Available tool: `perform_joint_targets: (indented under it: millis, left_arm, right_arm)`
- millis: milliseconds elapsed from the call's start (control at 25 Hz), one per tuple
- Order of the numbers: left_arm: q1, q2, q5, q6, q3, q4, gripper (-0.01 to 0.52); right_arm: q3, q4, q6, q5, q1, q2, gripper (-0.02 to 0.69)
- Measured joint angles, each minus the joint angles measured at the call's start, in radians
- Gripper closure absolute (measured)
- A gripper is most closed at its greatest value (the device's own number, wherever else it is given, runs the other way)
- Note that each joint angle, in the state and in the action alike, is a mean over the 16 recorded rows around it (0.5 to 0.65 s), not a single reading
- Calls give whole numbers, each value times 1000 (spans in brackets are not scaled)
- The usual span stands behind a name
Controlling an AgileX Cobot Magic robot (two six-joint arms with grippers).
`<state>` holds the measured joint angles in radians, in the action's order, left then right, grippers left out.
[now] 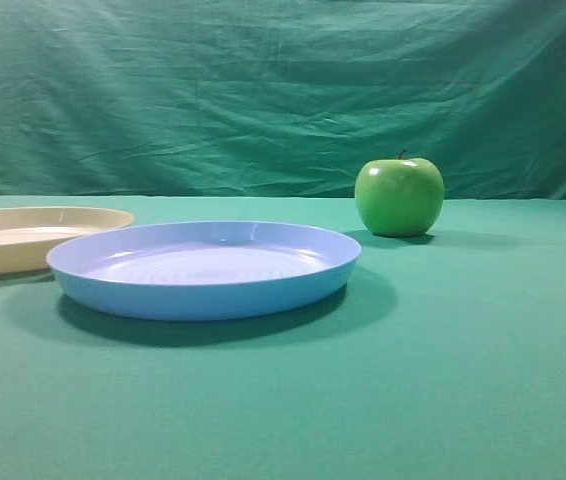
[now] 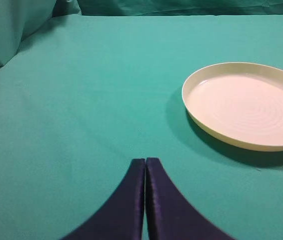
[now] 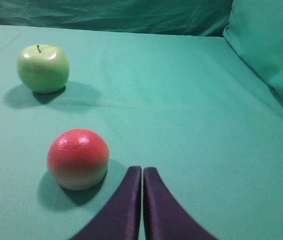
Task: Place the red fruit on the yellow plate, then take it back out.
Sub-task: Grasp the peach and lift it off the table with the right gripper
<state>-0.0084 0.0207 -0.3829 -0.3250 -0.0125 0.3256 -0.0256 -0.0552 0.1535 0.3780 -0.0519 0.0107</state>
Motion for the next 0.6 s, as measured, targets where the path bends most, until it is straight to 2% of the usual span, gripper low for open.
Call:
perform_joint_targets:
  millis: [600]
  left_arm:
    - [0,0,0,0,0,0,514]
  right_arm:
    - [0,0,0,0,0,0,665]
